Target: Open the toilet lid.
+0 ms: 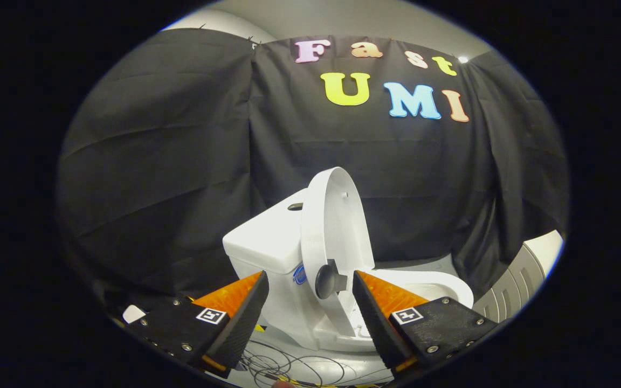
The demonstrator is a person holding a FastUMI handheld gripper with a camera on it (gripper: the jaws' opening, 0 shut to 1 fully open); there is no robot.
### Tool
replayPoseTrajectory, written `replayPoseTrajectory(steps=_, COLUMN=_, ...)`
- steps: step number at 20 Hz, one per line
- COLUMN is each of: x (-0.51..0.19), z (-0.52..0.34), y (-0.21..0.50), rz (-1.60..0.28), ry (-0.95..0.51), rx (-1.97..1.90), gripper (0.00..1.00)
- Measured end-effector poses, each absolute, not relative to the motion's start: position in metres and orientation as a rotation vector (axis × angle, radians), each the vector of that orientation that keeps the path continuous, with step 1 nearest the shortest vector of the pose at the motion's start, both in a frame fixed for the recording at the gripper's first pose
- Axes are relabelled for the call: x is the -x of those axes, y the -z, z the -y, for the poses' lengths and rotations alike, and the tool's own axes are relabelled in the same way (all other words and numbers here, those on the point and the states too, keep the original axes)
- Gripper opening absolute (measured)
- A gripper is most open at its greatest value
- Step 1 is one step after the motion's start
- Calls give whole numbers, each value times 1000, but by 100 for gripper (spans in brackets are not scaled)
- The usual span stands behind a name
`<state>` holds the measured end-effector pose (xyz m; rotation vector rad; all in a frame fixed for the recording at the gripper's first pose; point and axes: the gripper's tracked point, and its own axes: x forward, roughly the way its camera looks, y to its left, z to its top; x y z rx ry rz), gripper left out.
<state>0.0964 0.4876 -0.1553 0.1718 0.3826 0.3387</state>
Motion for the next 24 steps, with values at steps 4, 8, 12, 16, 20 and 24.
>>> replayPoseTrajectory(steps=4, x=-94, z=-458, y=120, rz=-310, ry=-367, rx=-238, gripper=95)
replayPoseTrajectory(steps=8, x=-93, z=-405, y=92, rz=-225, ry=-345, rx=-199, gripper=95)
replayPoseTrajectory(steps=12, x=-89, z=-351, y=71, rz=-171, ry=-335, rx=-153, gripper=95)
replayPoseTrajectory(steps=16, x=-89, z=-275, y=51, rz=-106, ry=-279, rx=-79, gripper=95)
replayPoseTrajectory(steps=20, x=-98, z=-204, y=32, rz=-52, ry=-234, rx=-135, gripper=95)
replayPoseTrajectory(steps=24, x=-102, z=-109, y=22, rz=-55, ry=-110, rx=-22, gripper=95)
